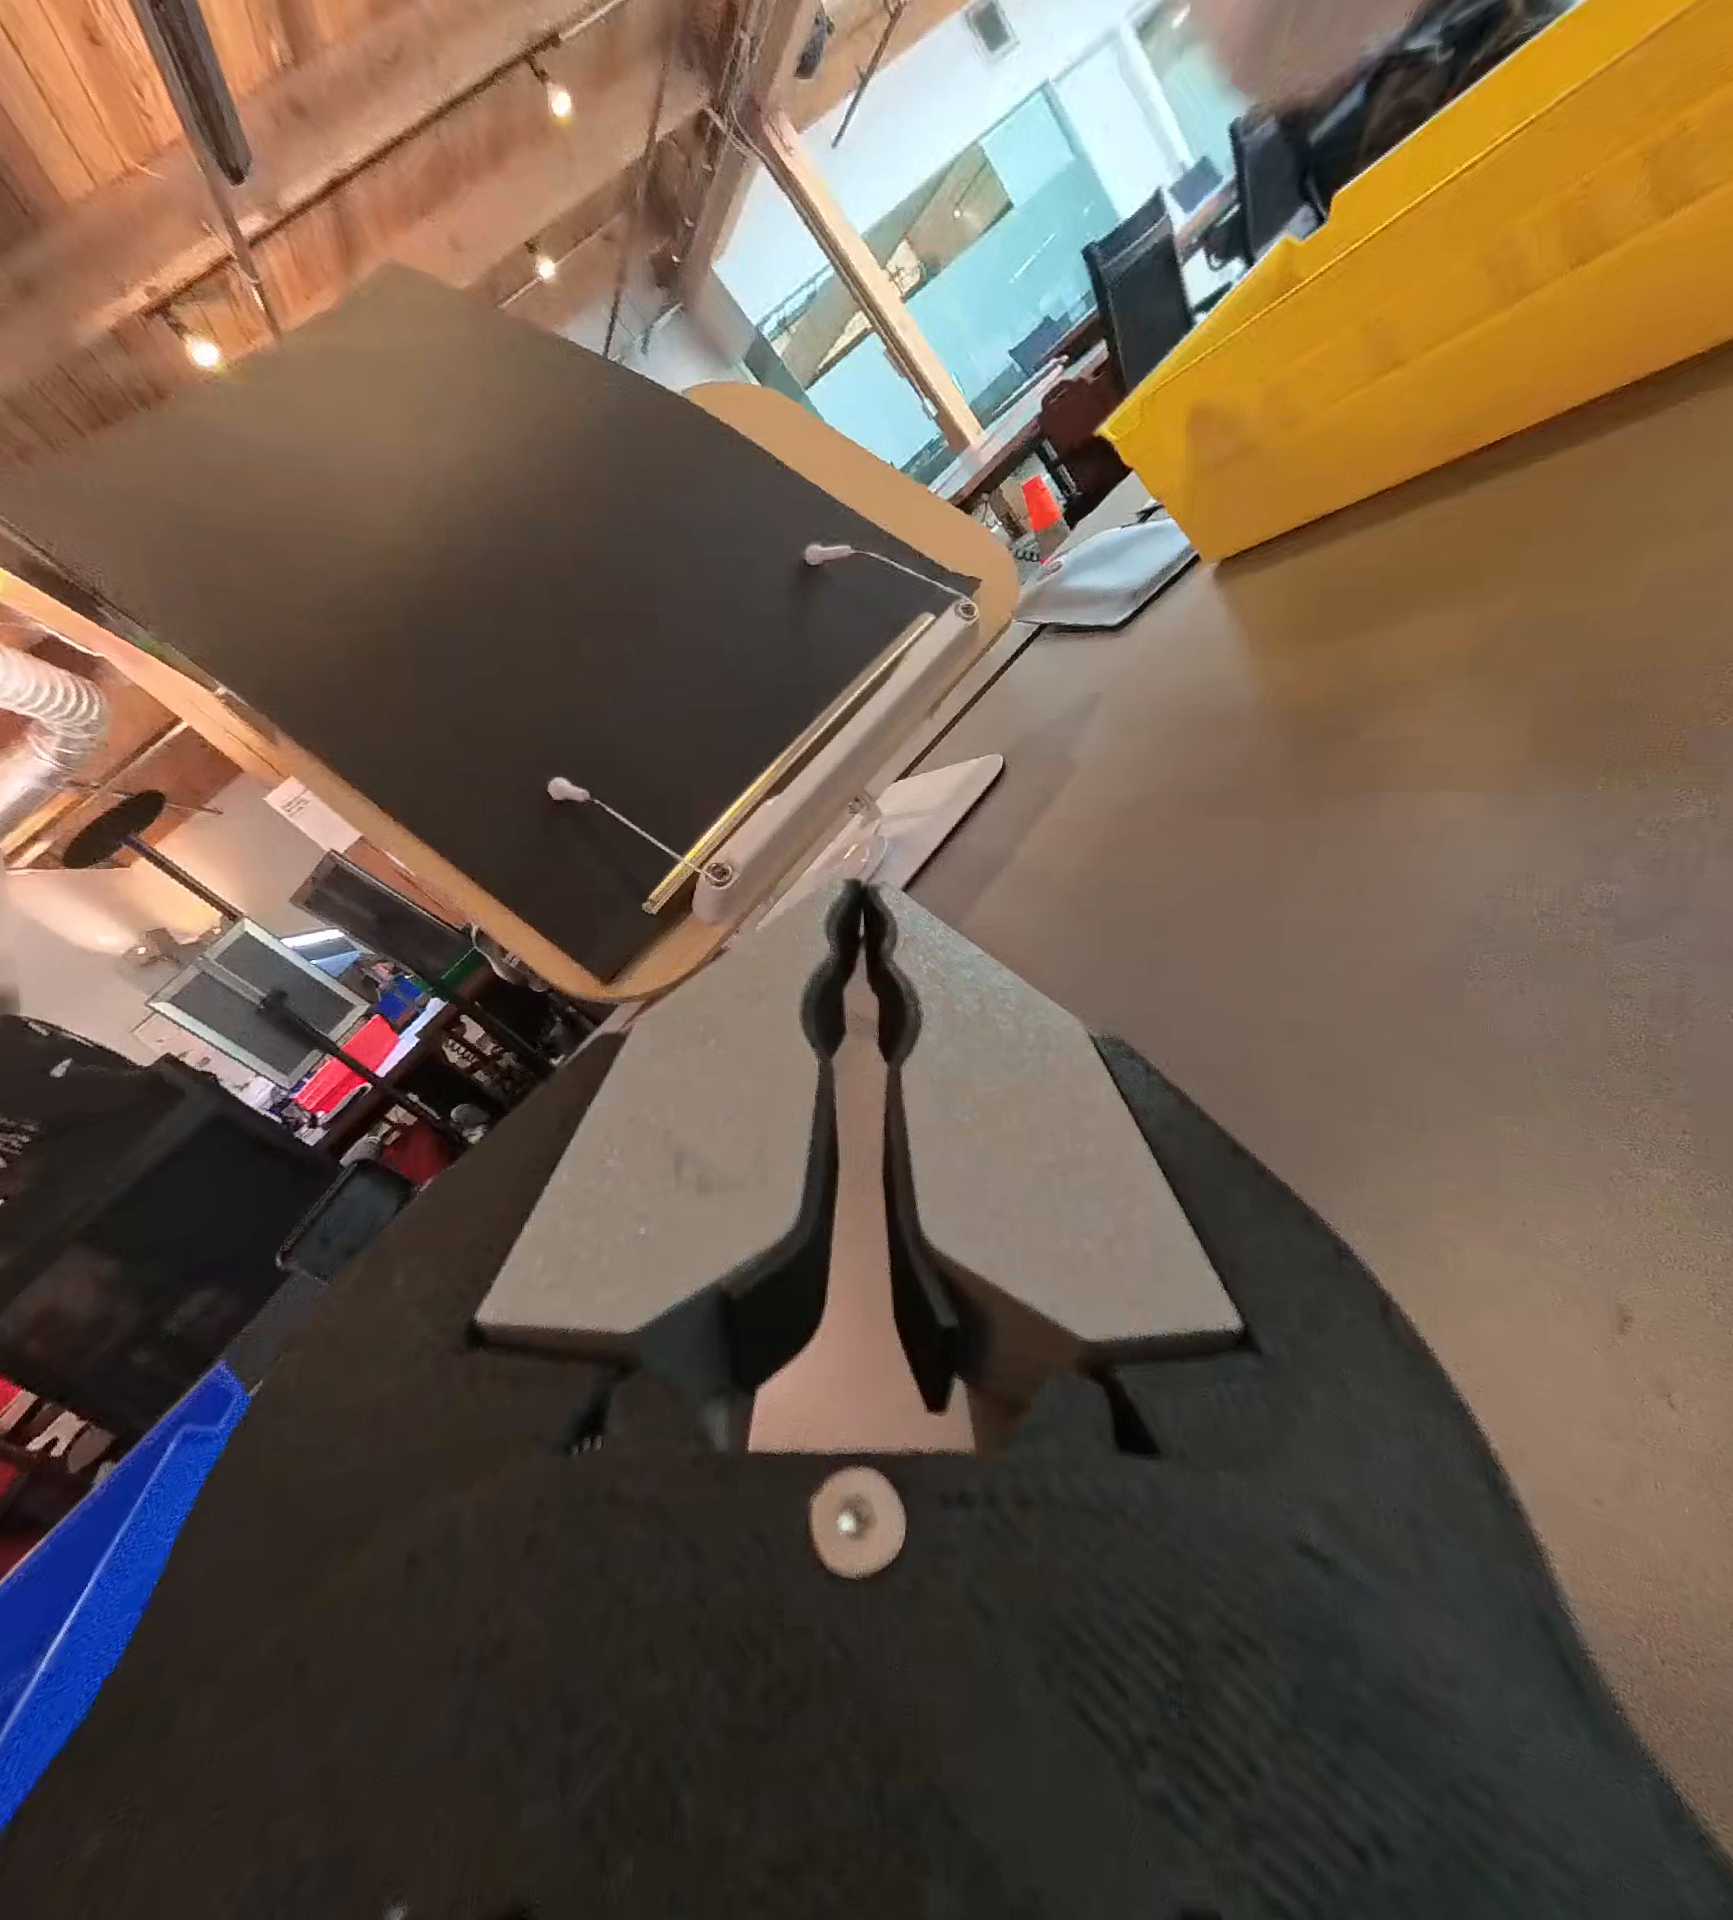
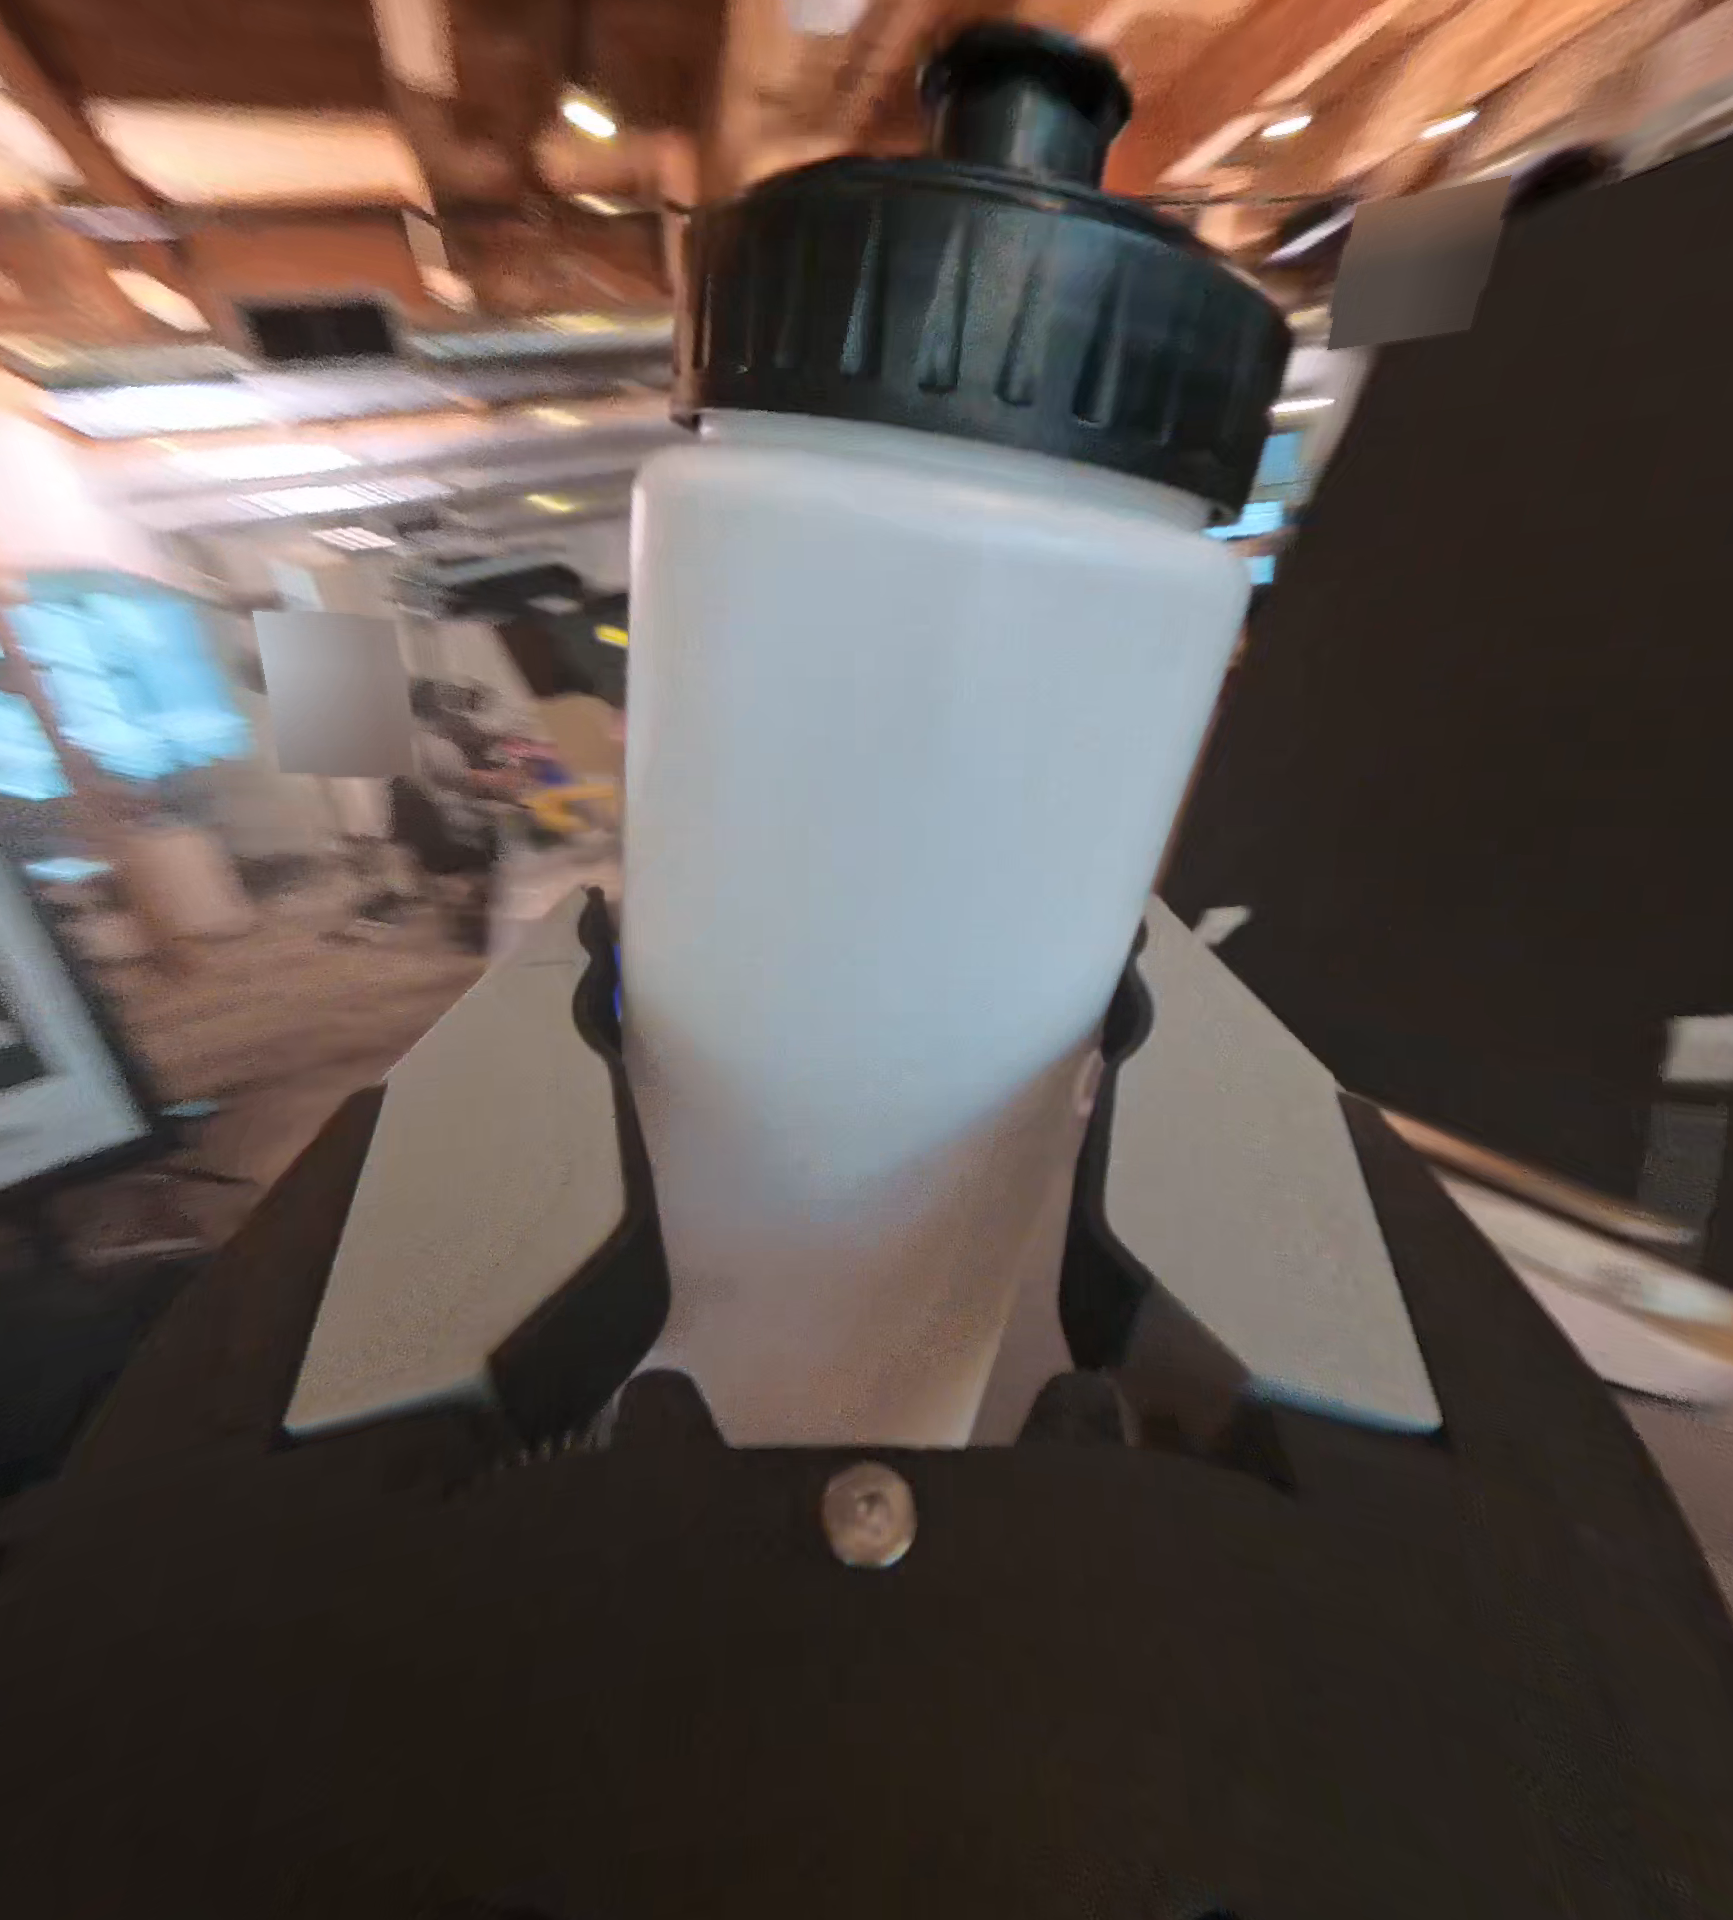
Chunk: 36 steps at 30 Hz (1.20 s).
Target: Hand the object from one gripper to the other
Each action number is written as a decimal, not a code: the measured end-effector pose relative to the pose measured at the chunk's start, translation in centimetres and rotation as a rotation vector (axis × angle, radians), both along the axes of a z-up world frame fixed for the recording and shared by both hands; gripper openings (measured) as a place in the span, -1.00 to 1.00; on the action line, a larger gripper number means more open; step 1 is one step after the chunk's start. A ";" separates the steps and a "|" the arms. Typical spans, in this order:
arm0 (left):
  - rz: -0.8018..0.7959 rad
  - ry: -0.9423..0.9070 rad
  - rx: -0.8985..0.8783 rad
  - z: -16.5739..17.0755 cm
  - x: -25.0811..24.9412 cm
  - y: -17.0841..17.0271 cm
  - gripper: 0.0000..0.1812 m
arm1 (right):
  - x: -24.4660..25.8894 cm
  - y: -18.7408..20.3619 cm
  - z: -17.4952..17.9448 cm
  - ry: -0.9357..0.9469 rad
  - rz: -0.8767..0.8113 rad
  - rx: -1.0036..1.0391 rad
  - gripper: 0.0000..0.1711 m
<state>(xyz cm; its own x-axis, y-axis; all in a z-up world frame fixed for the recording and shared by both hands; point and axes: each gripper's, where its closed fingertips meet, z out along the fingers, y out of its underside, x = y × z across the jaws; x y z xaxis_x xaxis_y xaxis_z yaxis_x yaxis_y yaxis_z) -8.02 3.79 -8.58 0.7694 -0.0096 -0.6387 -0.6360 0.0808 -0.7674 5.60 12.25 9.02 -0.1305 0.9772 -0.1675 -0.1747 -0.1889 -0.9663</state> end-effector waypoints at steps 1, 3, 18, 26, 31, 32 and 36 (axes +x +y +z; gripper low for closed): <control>0.011 -0.002 0.003 -0.1 -0.2 0.2 -1.00 | 1.8 1.7 1.3 -0.037 -0.107 0.051 0.08; 0.018 -0.021 -0.046 -1.3 -0.4 0.6 -1.00 | 5.7 6.1 3.2 -0.114 -0.337 0.134 0.07; 0.061 0.118 -0.138 -3.8 0.2 0.9 -1.00 | 15.4 22.9 -14.0 -1.018 -0.836 0.087 -0.08; 0.091 0.066 -0.152 -3.6 -0.8 0.8 -1.00 | 8.2 8.7 -4.5 -0.609 -0.508 0.190 -0.18; 0.112 0.045 -0.213 -4.3 -1.5 1.0 -1.00 | 3.0 1.7 -4.0 -0.485 -0.308 0.173 -0.07; 0.116 0.037 -0.229 -4.4 -1.6 1.1 -1.00 | 1.9 1.0 -4.2 -0.457 -0.286 0.159 -0.06; 0.114 -0.006 -0.288 -5.0 -2.0 1.1 -1.00 | -1.6 -0.8 -7.4 -0.430 -0.185 0.052 -0.07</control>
<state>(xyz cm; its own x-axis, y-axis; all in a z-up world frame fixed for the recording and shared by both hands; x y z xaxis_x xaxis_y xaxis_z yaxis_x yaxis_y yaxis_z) -9.98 4.90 -13.60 0.7799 -0.1035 -0.6173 -0.6237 -0.2123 -0.7523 3.95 11.47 1.65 0.1176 0.9859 -0.1187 0.2168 -0.1421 -0.9658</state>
